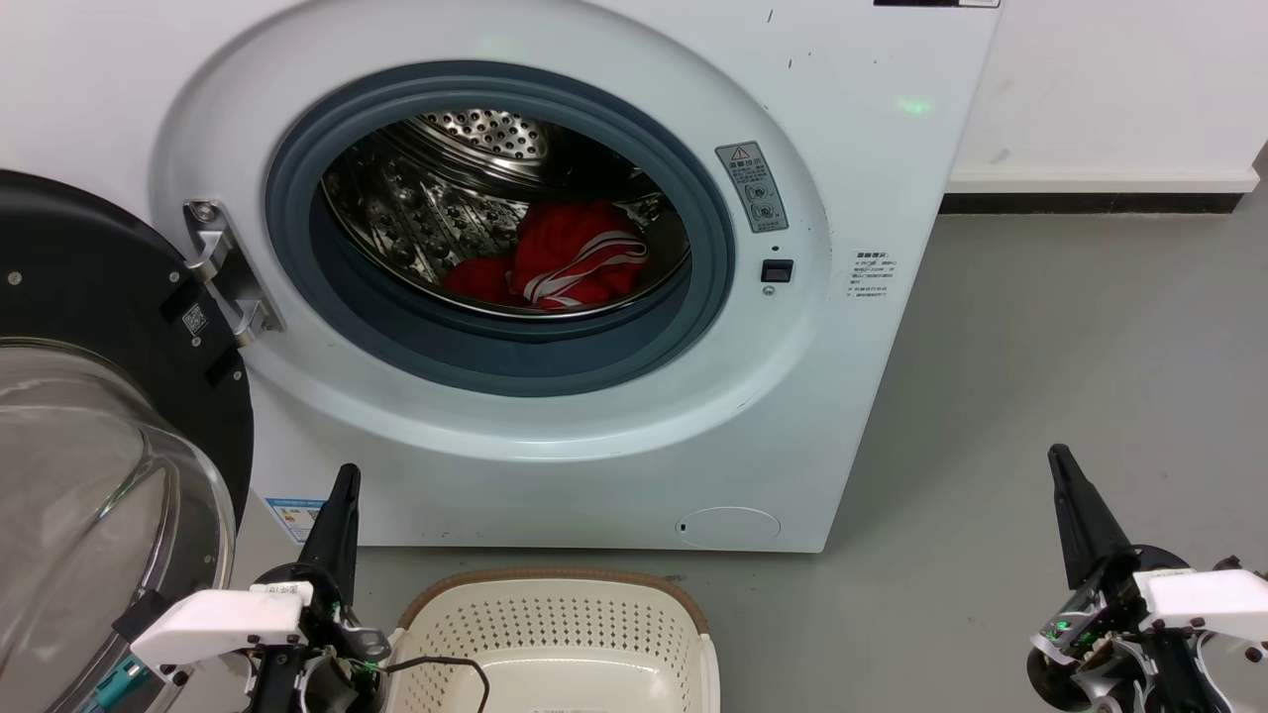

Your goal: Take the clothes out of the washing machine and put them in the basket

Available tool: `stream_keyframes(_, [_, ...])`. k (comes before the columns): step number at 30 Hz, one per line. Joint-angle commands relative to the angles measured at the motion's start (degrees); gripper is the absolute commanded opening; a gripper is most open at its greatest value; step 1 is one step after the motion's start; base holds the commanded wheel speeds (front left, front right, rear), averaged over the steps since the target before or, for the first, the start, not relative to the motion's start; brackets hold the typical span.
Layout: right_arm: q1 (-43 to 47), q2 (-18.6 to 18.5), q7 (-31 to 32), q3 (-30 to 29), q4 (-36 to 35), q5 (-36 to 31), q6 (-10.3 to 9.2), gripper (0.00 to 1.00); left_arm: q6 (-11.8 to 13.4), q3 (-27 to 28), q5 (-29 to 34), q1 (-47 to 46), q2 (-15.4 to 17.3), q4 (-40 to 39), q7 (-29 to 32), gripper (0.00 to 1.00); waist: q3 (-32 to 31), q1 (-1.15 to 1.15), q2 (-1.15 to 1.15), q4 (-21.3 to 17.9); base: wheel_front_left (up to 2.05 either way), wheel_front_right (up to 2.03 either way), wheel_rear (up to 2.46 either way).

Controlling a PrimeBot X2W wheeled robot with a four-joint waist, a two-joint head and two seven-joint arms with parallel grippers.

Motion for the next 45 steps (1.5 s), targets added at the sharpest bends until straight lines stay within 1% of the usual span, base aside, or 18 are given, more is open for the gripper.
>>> stream_keyframes(1, [-0.66,0.16,-0.03,0.04,0.06,-0.25,-0.02,0.00,-0.10,0.13,-0.12,0.38,-0.08,-0.19,0.10,0.00,0.00,0.00,0.00,0.00,0.00,0.00,0.00])
stream_keyframes(25, [-0.67,0.16,-0.03,0.04,0.06,-0.25,-0.01,0.00,-0.10,0.13,-0.12,0.38,-0.08,-0.19,0.10,0.00,0.00,0.00,0.00,0.00,0.00,0.00,0.00])
stream_keyframes(26, [0.01,0.00,-0.01,0.01,0.04,0.00,-0.01,1.00,0.00,0.00,0.00,0.00,-0.01,0.05,-0.01,1.00,0.00,0.00,0.00,0.00,0.00,0.00,0.00])
stream_keyframes(32, [0.65,0.03,-1.46,0.63,-0.27,-0.46,-0.01,1.00,0.01,-1.67,0.59,-0.15,-0.03,0.30,-1.44,1.00,0.01,0.00,0.00,-0.12,0.00,0.00,0.00])
stream_keyframes(38, [1.34,0.03,-3.16,0.78,-1.44,-2.70,-0.01,1.00,0.01,-2.89,2.21,-0.47,-0.02,-0.51,-3.16,1.00,0.01,0.00,0.00,-0.24,0.00,0.00,0.00])
stream_keyframes(45, [2.24,0.03,-5.01,0.74,-3.29,-8.02,-0.01,1.00,0.01,-4.02,8.86,-0.92,-0.02,-1.63,-5.01,1.00,0.00,0.00,0.00,-0.35,0.00,0.00,0.00])
